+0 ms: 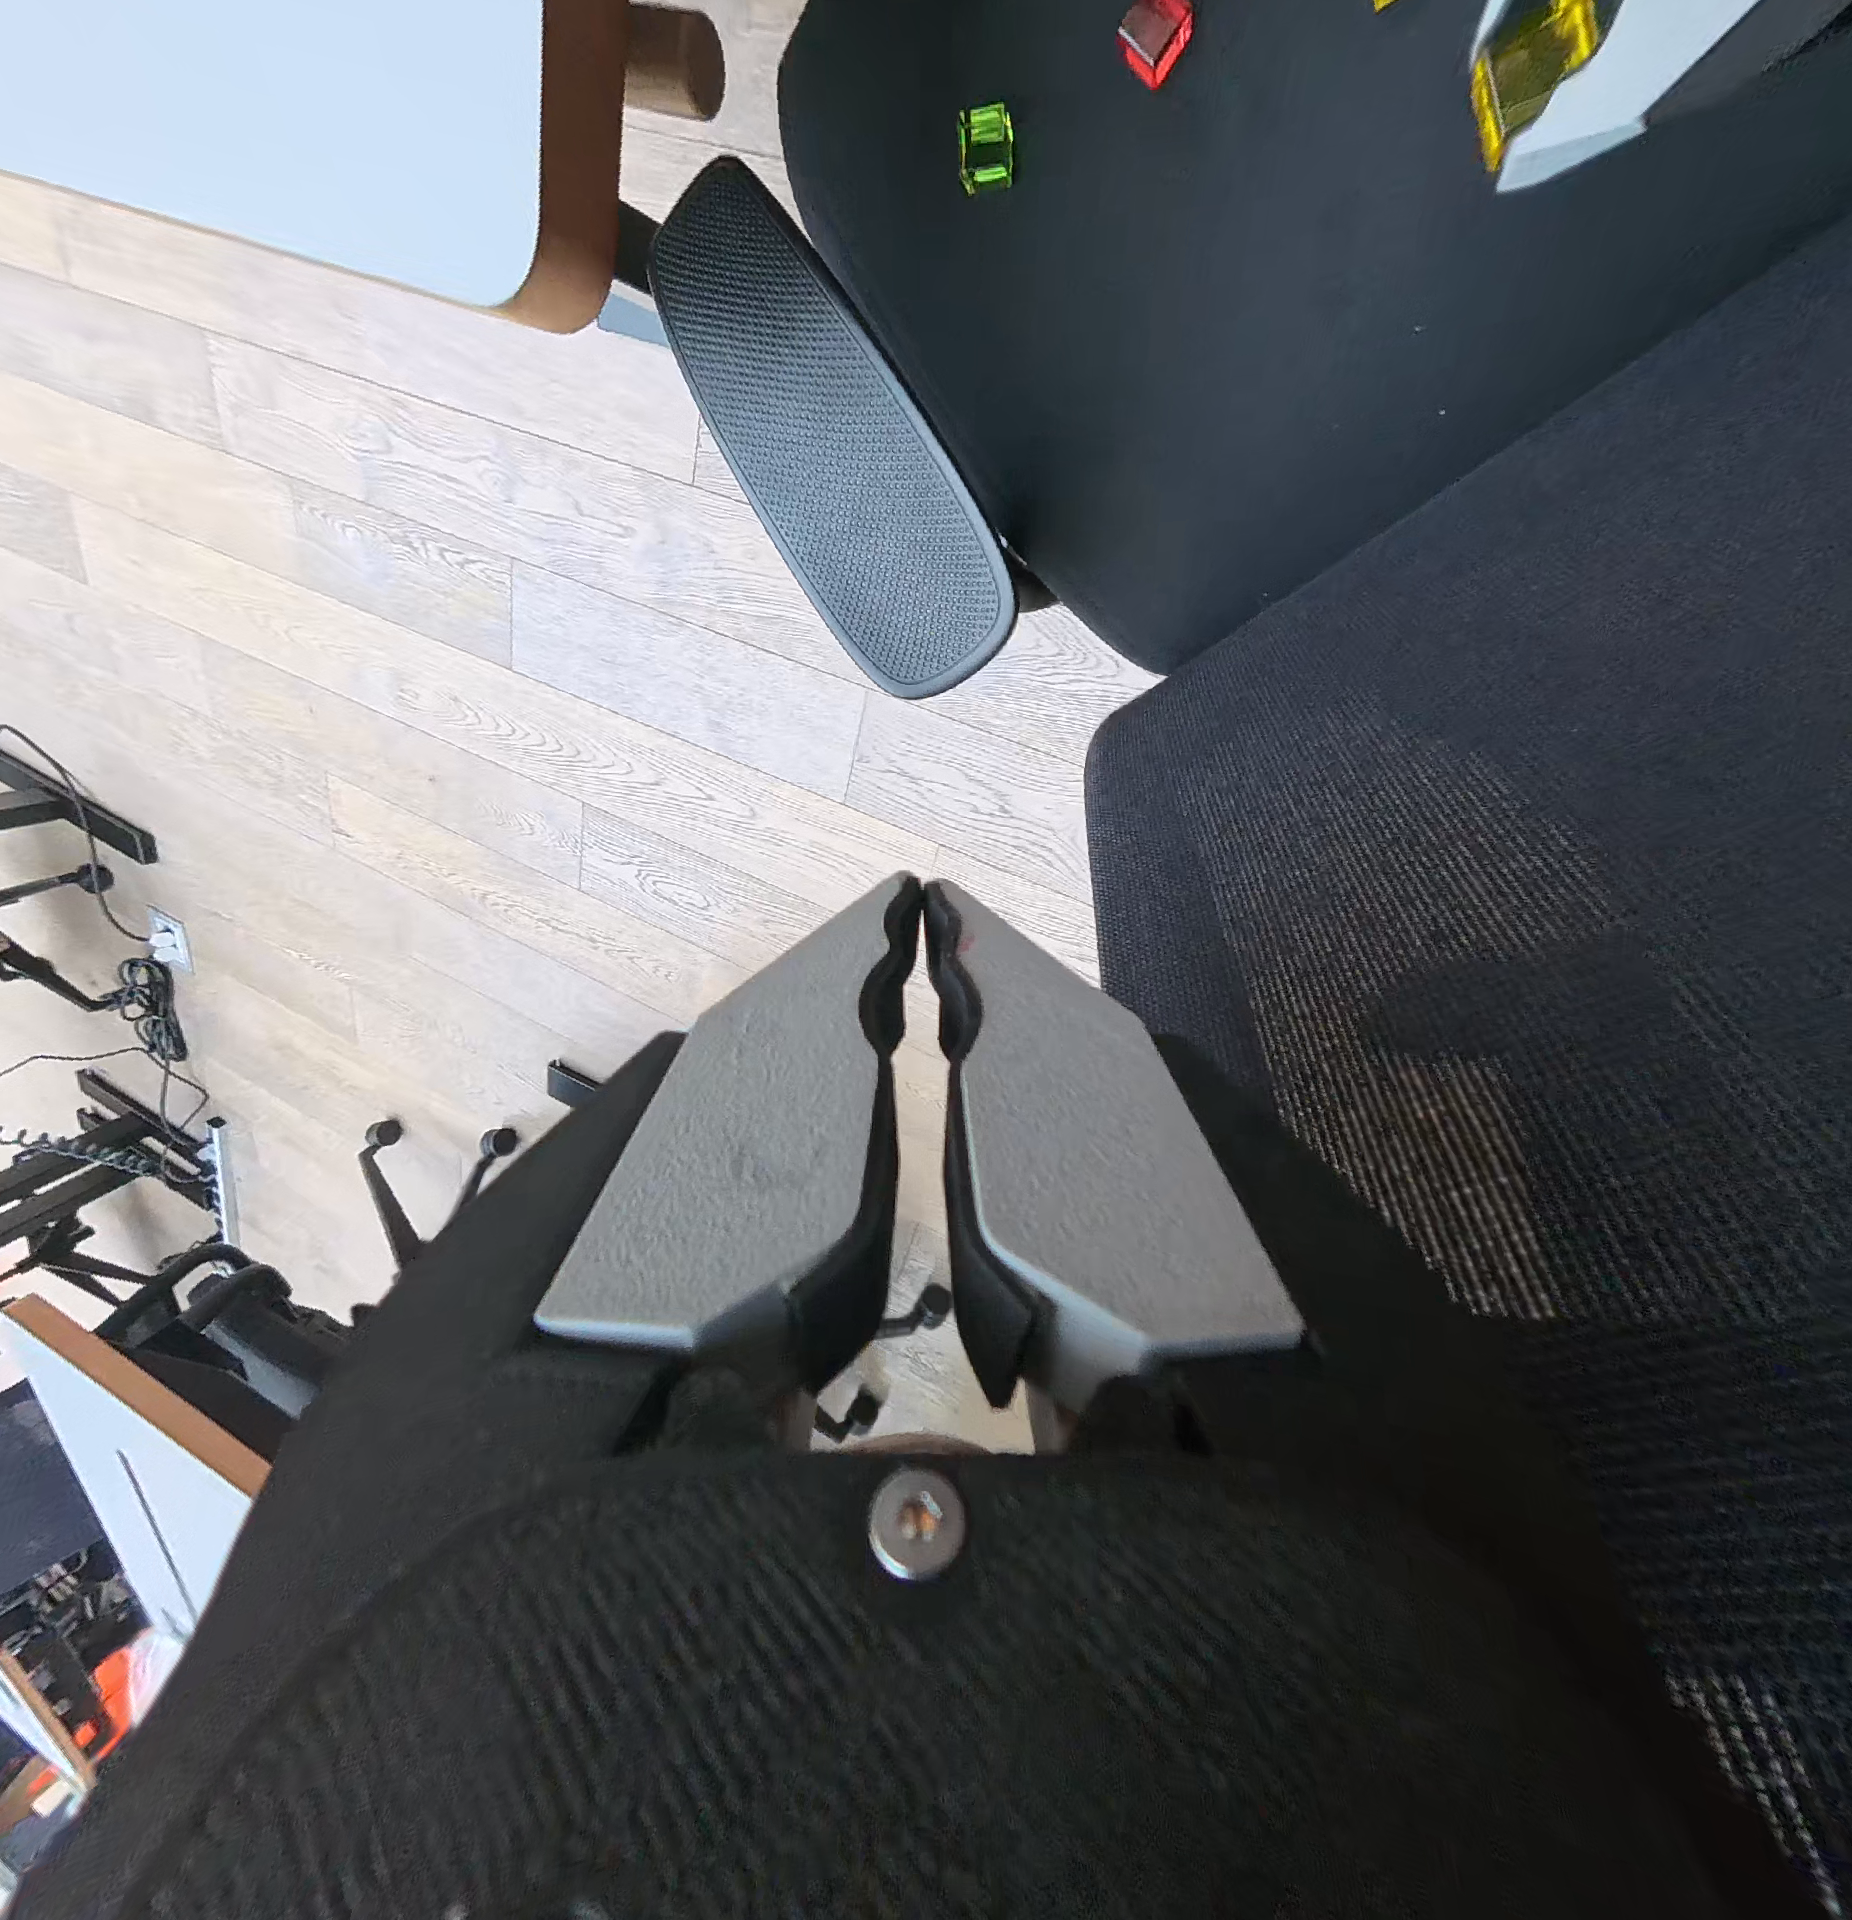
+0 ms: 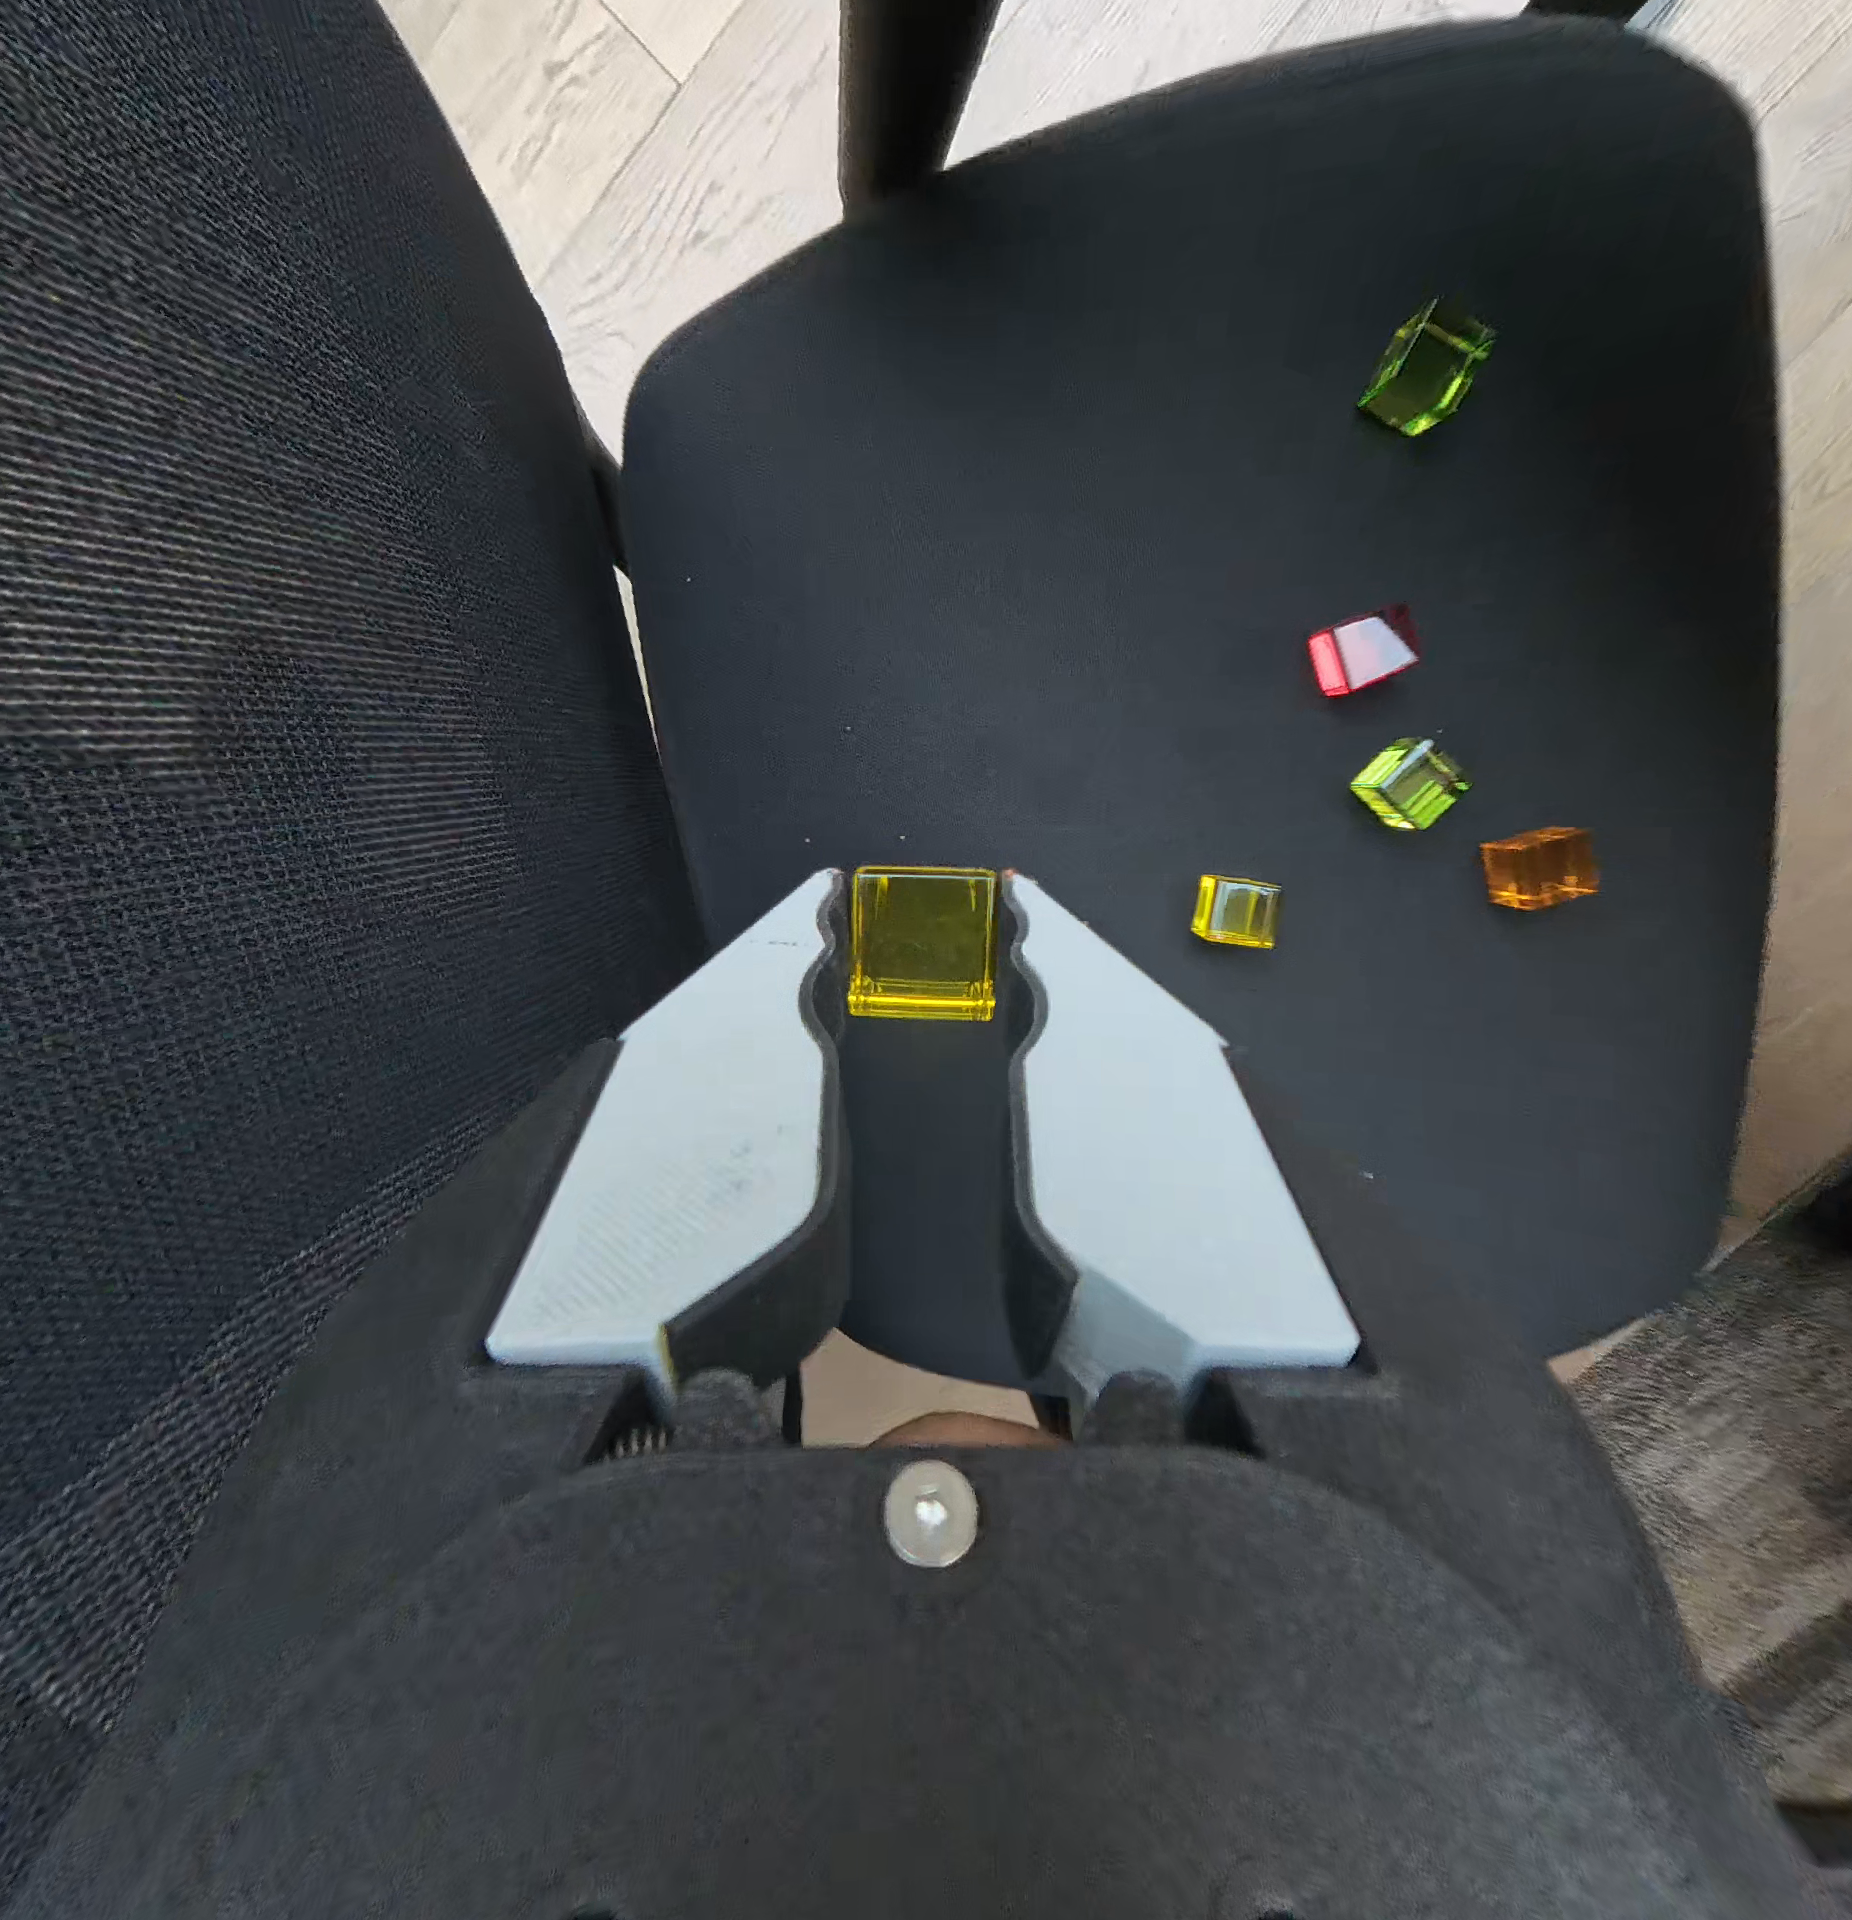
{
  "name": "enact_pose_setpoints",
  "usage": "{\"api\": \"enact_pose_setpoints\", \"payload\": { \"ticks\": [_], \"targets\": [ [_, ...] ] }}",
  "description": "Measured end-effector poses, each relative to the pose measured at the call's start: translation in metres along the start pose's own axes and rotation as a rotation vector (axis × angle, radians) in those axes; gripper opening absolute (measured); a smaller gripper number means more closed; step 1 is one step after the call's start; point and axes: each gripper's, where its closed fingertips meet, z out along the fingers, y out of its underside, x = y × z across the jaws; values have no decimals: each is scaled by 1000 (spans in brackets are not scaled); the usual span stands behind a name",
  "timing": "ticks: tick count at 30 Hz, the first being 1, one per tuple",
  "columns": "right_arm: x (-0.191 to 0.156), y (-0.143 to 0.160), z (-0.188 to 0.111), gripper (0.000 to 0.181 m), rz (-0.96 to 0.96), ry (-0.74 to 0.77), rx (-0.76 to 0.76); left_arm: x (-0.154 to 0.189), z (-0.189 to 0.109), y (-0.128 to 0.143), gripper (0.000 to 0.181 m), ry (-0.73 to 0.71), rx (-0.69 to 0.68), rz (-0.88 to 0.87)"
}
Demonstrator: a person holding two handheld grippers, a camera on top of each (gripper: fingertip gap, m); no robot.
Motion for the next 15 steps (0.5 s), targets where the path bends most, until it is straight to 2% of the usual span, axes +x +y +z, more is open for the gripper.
{"api": "enact_pose_setpoints", "payload": {
  "ticks": [7, 11, 15],
  "targets": [
    [12, -7, -31, 25, -47, 61, -44, 3, 0, -3, 0, 13, 16, 14],
    [9, 7, -48, 25, -59, 89, -134, 5, -5, -13, 0, 24, 80, 18],
    [2, 32, -67, 25, -94, 128, -265, 14, 0, -9, 0, 64, 45, 51]
  ]
}}
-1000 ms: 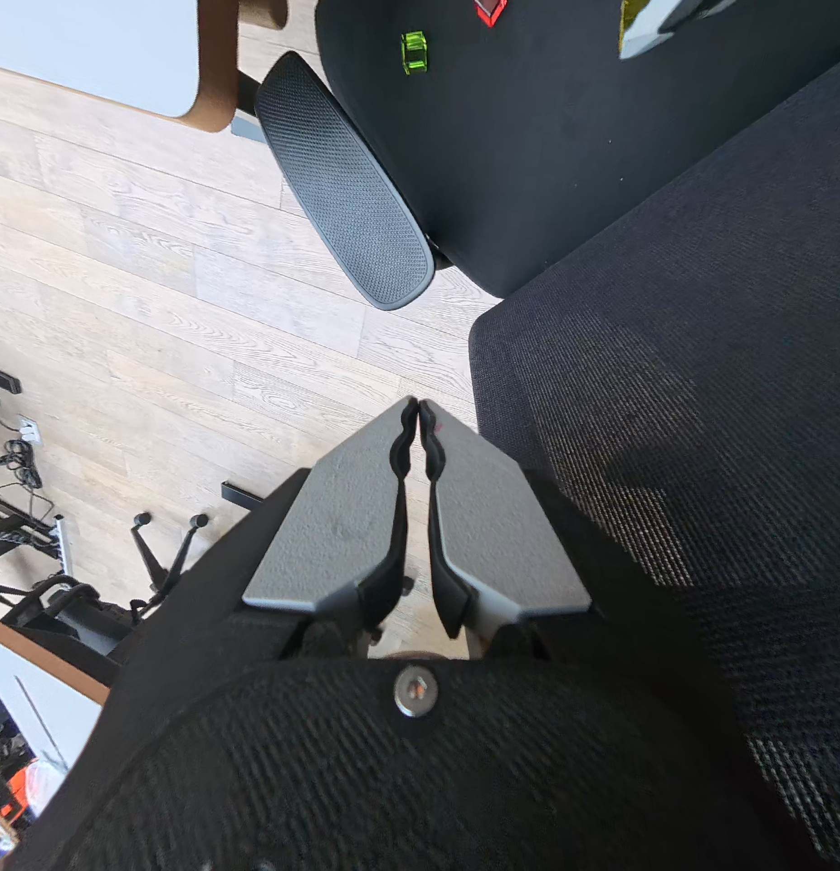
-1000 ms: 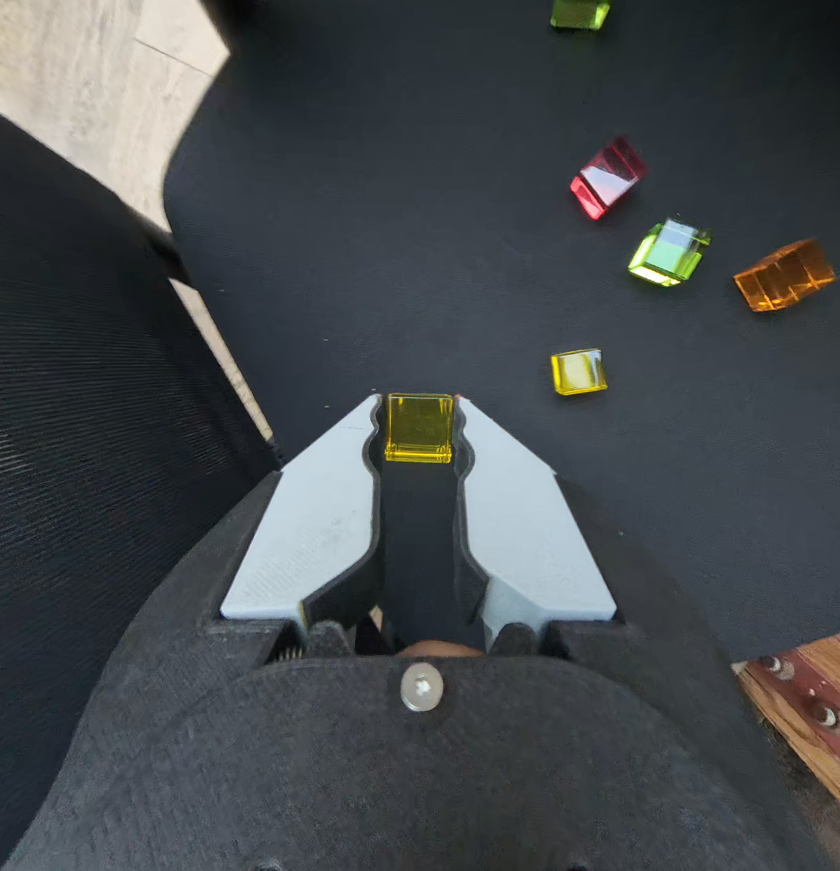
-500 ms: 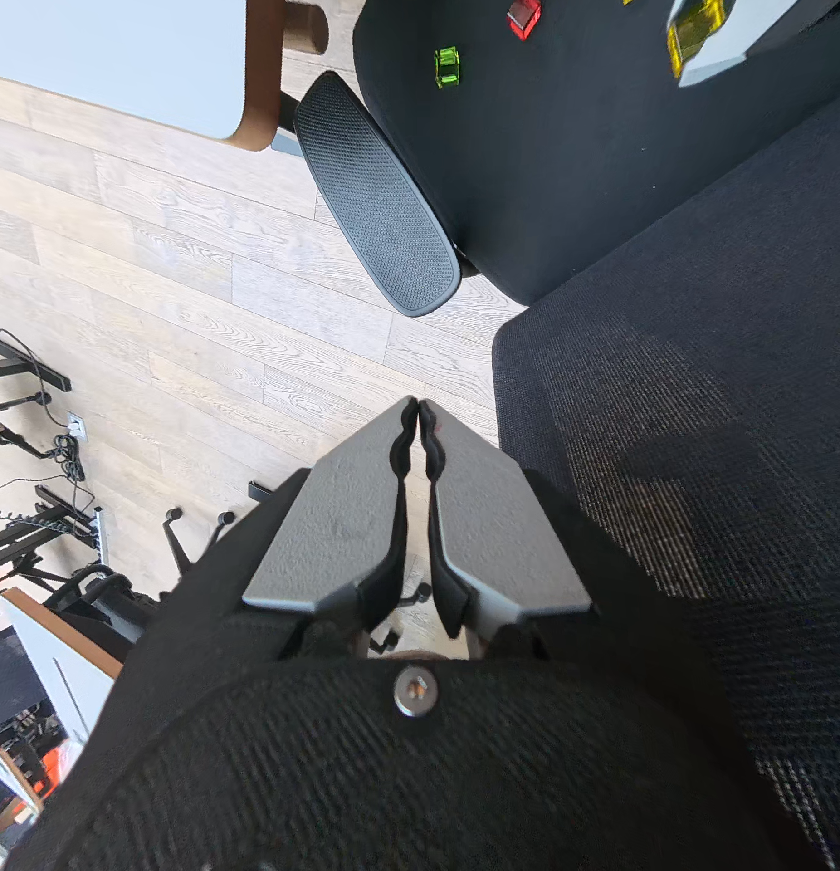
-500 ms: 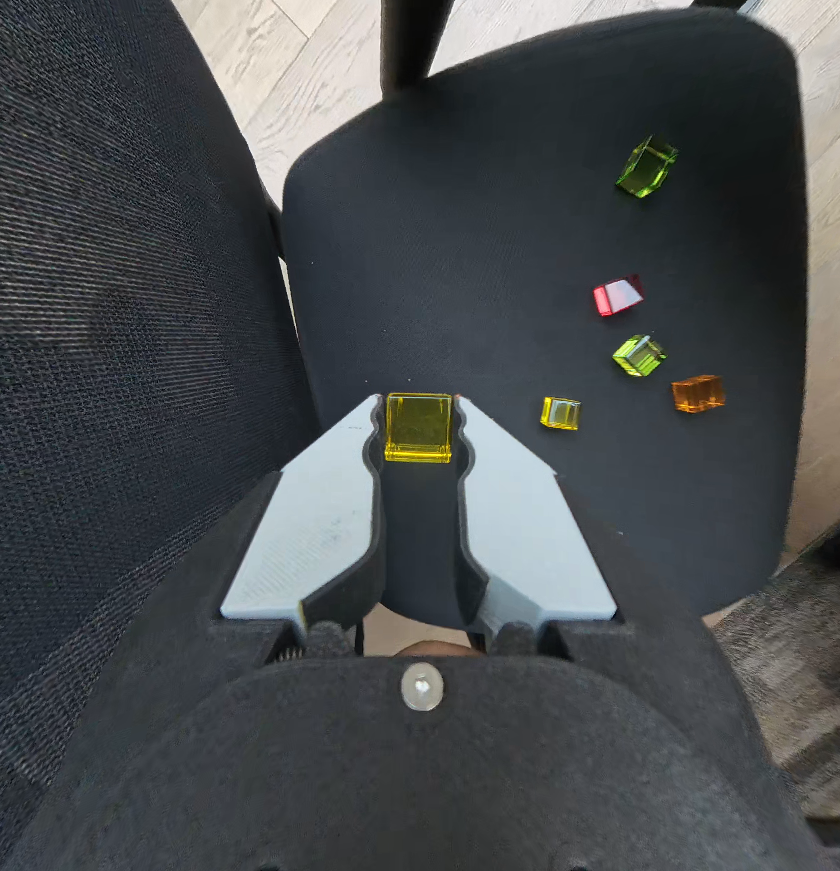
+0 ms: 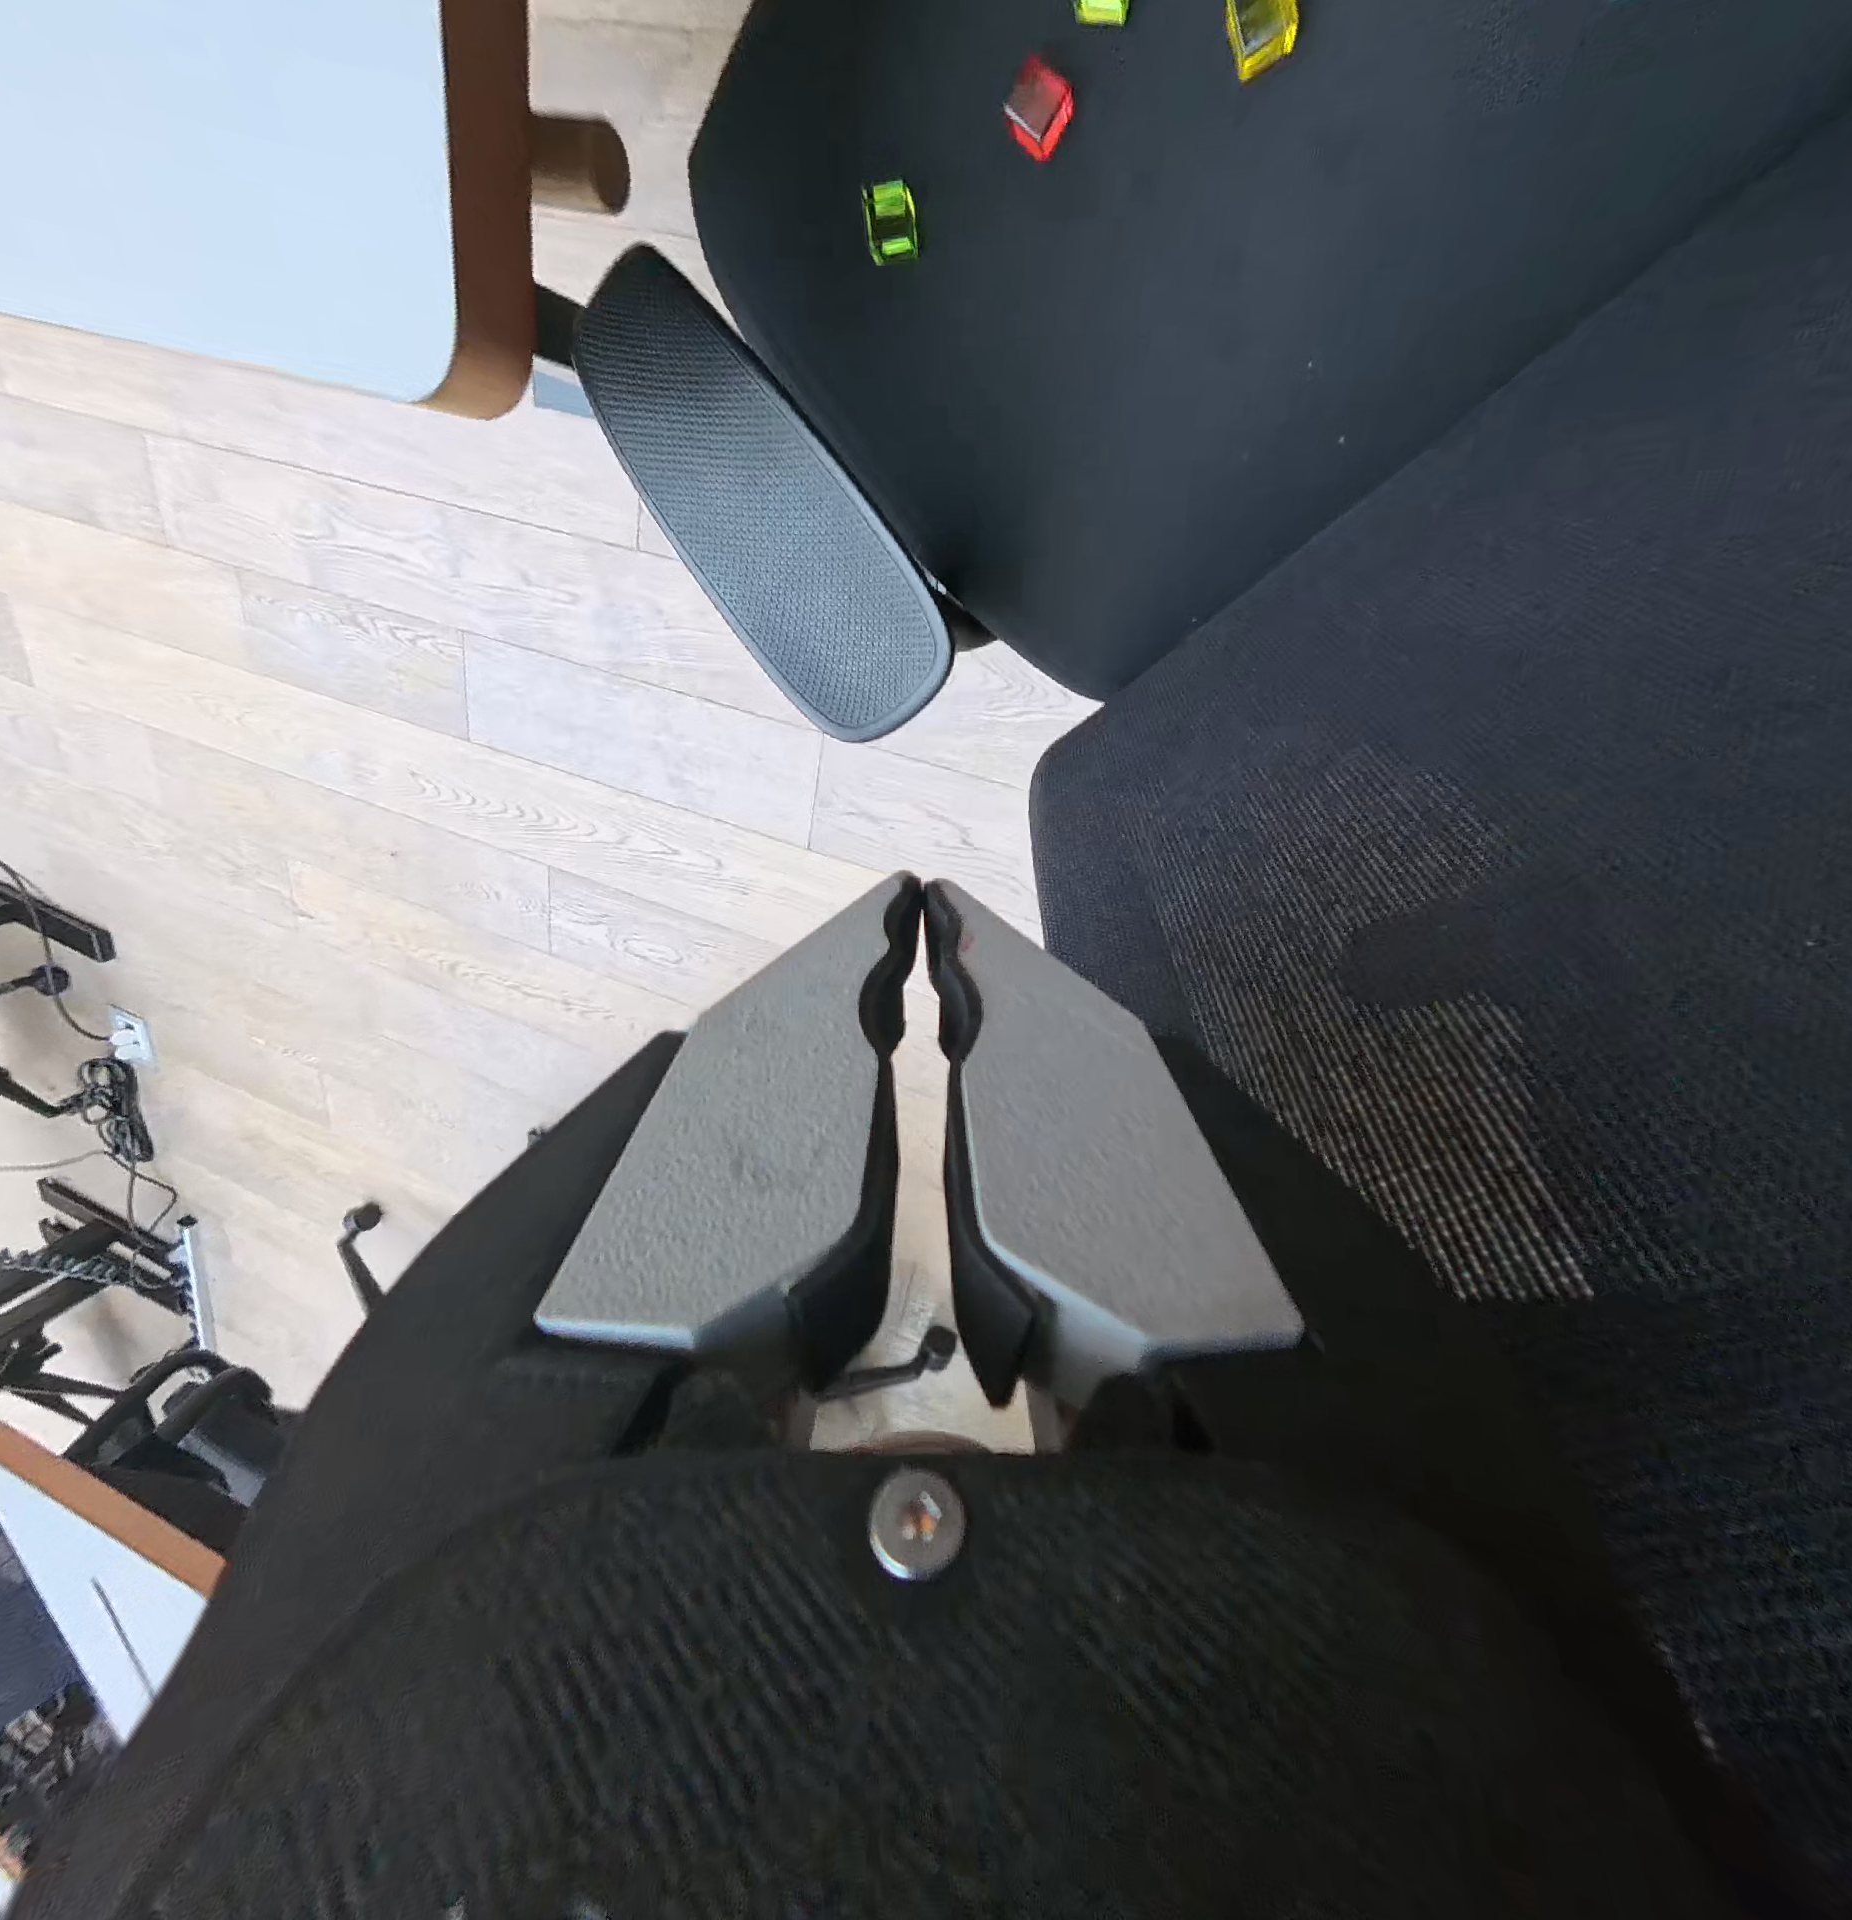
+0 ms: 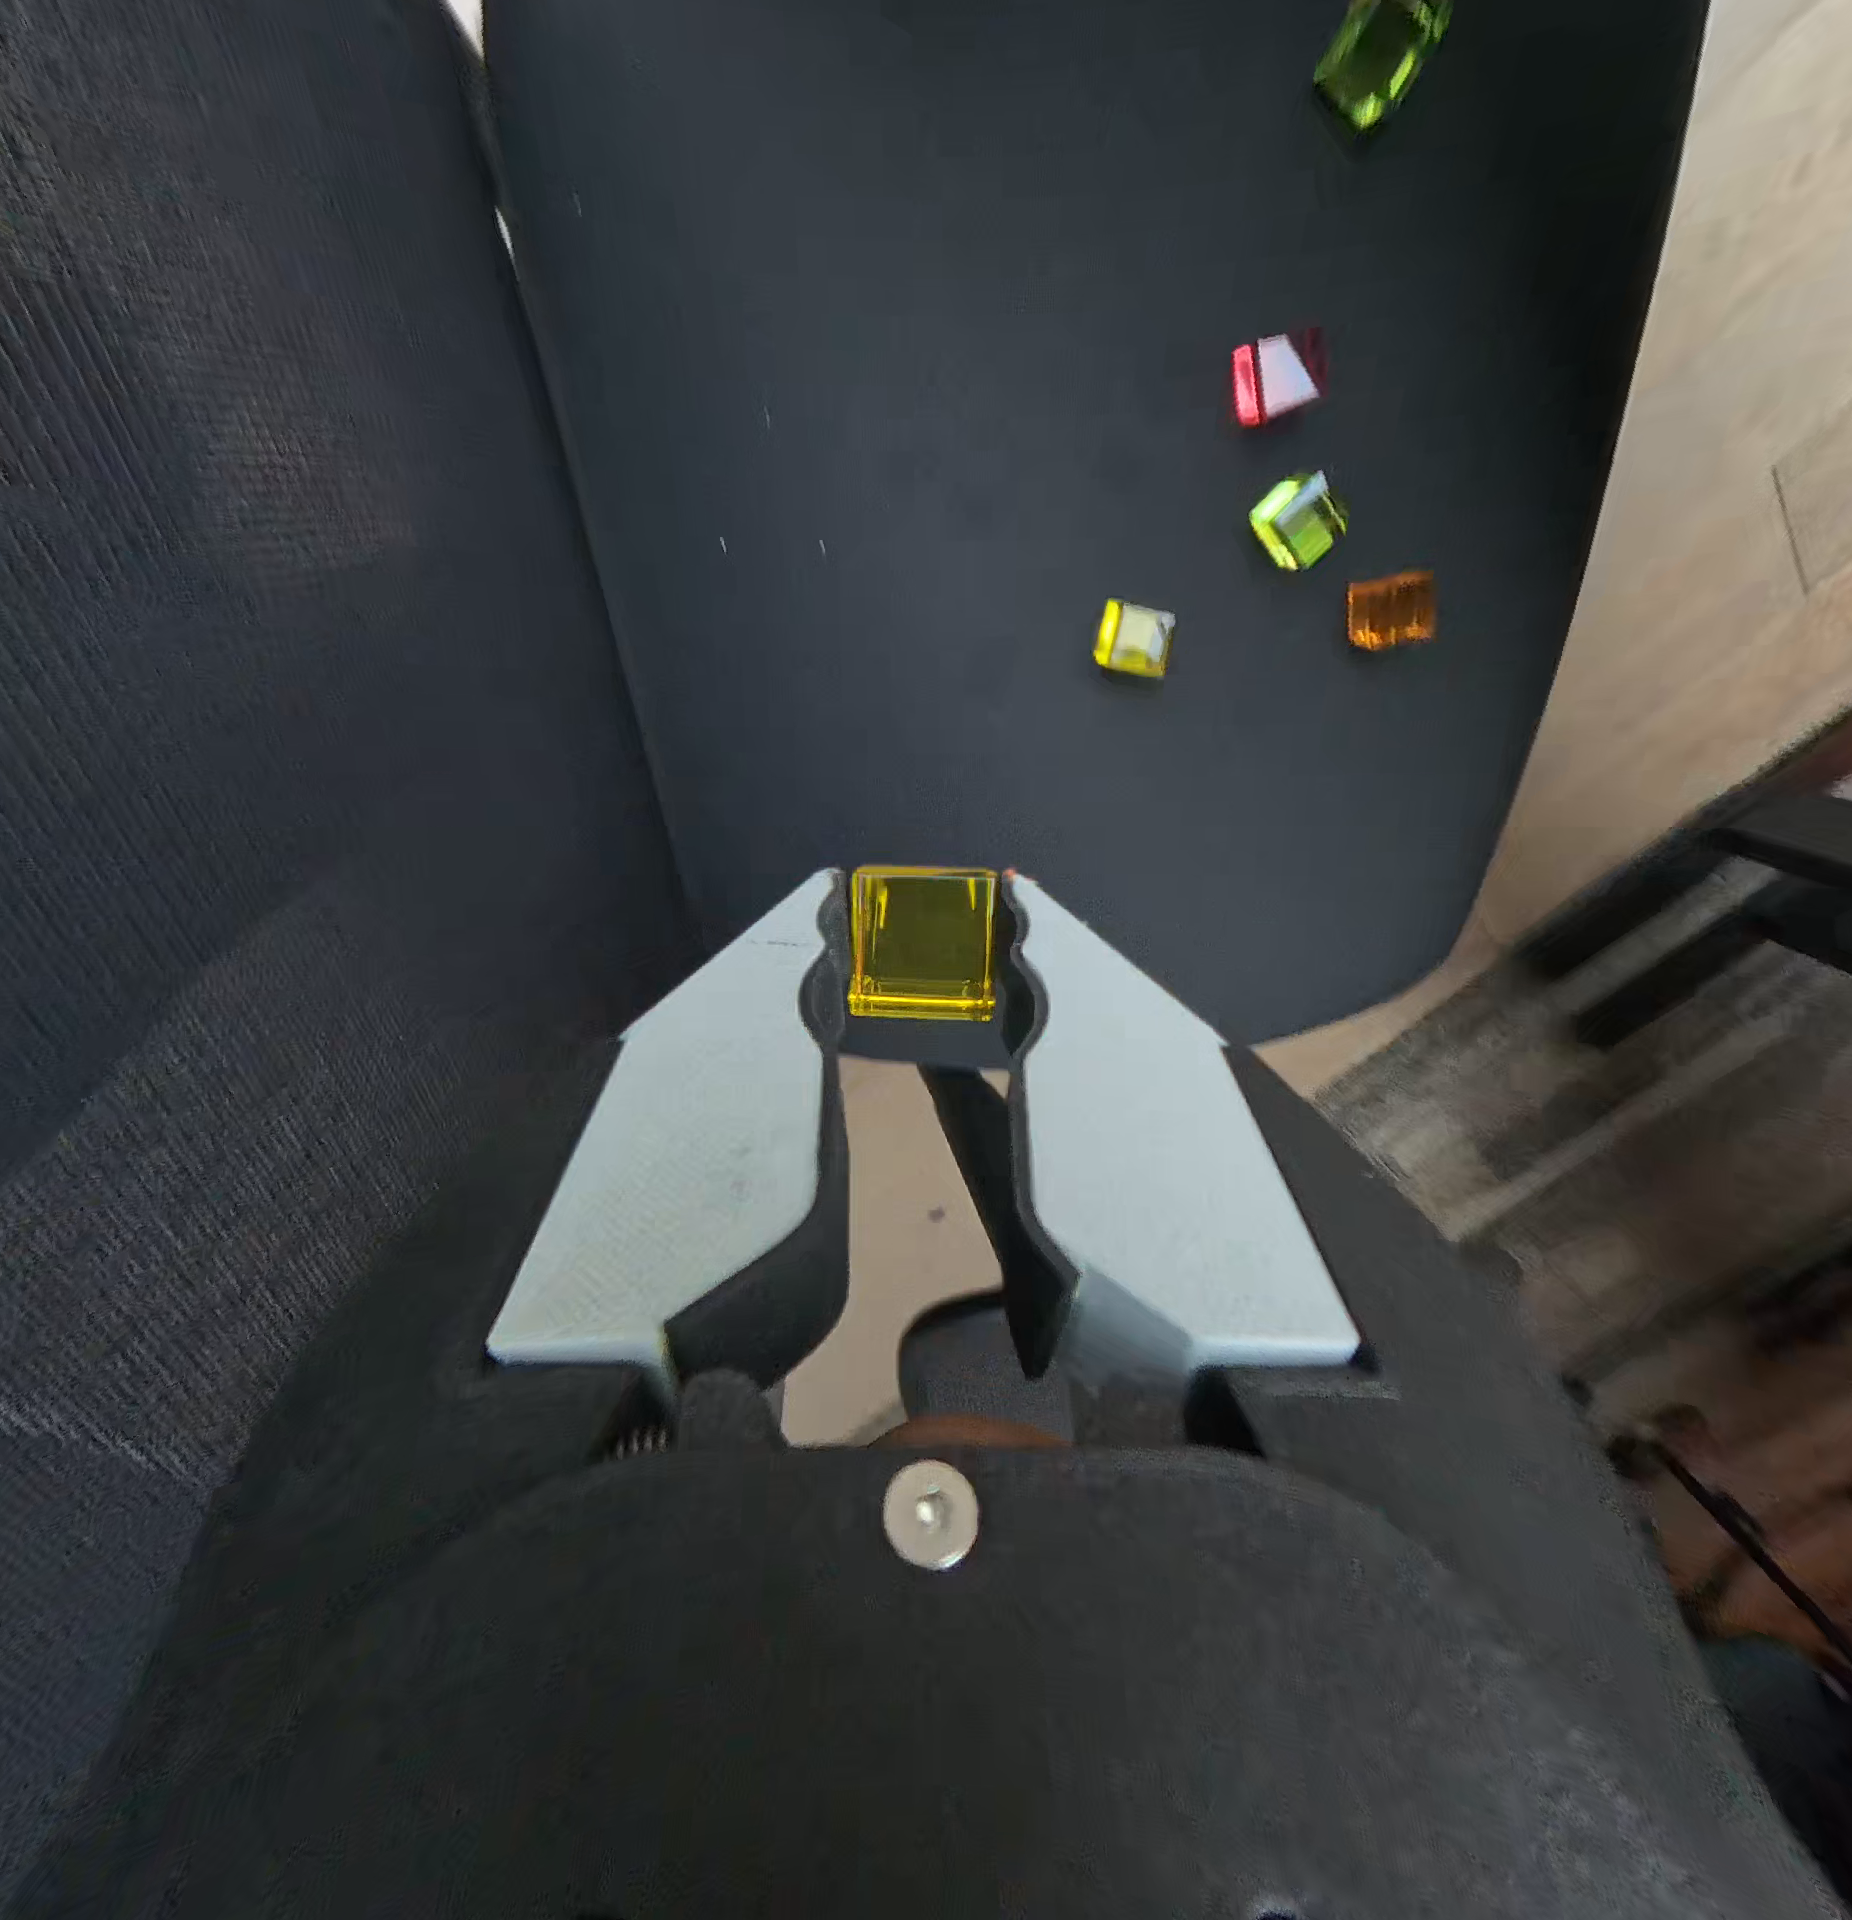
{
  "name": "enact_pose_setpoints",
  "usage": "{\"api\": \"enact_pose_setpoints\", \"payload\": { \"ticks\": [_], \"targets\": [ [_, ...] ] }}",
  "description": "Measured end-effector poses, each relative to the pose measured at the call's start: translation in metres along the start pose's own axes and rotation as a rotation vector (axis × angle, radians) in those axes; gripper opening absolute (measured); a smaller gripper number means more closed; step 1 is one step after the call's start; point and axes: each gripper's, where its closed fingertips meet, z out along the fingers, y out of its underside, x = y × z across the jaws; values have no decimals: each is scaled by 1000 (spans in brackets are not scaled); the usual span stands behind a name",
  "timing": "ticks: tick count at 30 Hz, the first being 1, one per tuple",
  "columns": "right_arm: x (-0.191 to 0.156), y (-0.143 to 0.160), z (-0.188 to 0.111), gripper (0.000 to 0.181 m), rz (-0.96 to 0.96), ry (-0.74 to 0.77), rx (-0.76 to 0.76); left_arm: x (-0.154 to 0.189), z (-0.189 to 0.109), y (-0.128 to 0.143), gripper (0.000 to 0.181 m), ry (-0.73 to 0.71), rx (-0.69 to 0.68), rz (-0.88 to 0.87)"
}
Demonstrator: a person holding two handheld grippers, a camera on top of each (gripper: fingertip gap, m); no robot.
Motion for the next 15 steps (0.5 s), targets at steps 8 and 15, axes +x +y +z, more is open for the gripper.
{"api": "enact_pose_setpoints", "payload": {
  "ticks": [8, 15],
  "targets": [
    [8, 42, -8, 25, 41, 44, -125, -5, -6, -4, 0, -33, 56, -17],
    [16, 40, 32, 25, 109, -26, -87, -13, -4, -2, 0, -43, 31, -59]
  ]
}}
